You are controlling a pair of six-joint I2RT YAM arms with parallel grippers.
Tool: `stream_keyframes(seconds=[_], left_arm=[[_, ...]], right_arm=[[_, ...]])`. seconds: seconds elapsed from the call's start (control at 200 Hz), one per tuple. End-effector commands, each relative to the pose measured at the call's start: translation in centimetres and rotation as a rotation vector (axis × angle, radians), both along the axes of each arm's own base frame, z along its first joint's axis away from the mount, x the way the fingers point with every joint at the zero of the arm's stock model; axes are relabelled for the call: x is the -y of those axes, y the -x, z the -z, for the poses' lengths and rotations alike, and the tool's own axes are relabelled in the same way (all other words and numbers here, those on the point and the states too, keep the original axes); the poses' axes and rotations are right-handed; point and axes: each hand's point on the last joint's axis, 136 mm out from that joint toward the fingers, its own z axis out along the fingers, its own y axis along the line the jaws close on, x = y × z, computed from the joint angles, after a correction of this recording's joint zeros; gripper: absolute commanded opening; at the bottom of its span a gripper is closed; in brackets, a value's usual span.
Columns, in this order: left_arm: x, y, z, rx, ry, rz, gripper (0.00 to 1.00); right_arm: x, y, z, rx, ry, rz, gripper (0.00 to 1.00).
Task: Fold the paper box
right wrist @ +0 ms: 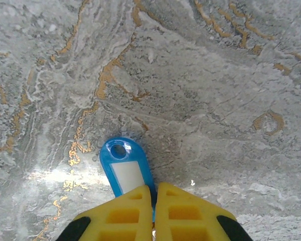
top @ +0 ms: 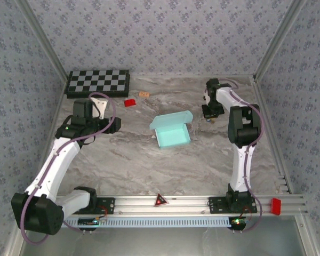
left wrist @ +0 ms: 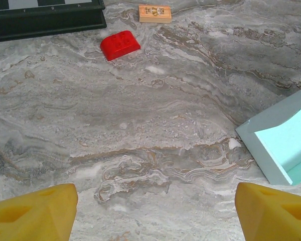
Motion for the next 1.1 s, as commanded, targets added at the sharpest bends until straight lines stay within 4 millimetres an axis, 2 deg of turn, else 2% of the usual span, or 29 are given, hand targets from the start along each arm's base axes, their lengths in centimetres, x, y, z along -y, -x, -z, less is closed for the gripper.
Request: stream_keyframes(seconds=[0.0, 0.125, 0.325, 0.53, 0.65, 0.825, 1.039, 1.054, 1.094], left_arm=[[0.0, 0.0, -0.2, -0.002, 0.011, 0.003, 0.82], [0.0, 0.0, -0.3, 0.000, 0.012, 0.004, 0.82], [0.1, 0.0, -0.2, 0.000, 0.012, 0.004, 0.82], [0.0, 0.0, -0.2, 0.002, 0.010, 0.004, 0.82], [0.0, 0.1, -0.3, 0.003, 0.010, 0.002, 0.82], [-0.1, 0.0, -0.3, 0.005, 0.007, -0.002, 0.82], [-0.1, 0.0, -0.3, 0.004, 0.007, -0.002, 0.82], [-0.1, 0.0, -0.3, 0.004, 0.008, -0.003, 0.82], [-0.1, 0.0, -0.3, 0.006, 0.008, -0.004, 0.82]], right_arm=[[0.4, 1.5, -0.9, -0.027, 0.010, 0.012, 0.04], [0.5, 1.4, -2.4, 0.008, 0.011, 0.026, 0.00], [0.7, 1.5, -5.6, 0.086, 0.003, 0.052, 0.00], [0.7, 2.9, -9.1, 0.170, -0.024, 0.082, 0.00], [0.8, 4.6, -11.3, 0.236, -0.042, 0.100, 0.00], [-0.8, 8.5, -14.1, 0.333, -0.140, 0.085, 0.00], [-4.1, 12.6, -17.2, 0.420, -0.236, 0.008, 0.00], [-4.3, 13.3, -16.3, 0.400, -0.236, 0.000, 0.00], [-5.2, 14.0, -16.4, 0.410, -0.254, -0.028, 0.00]])
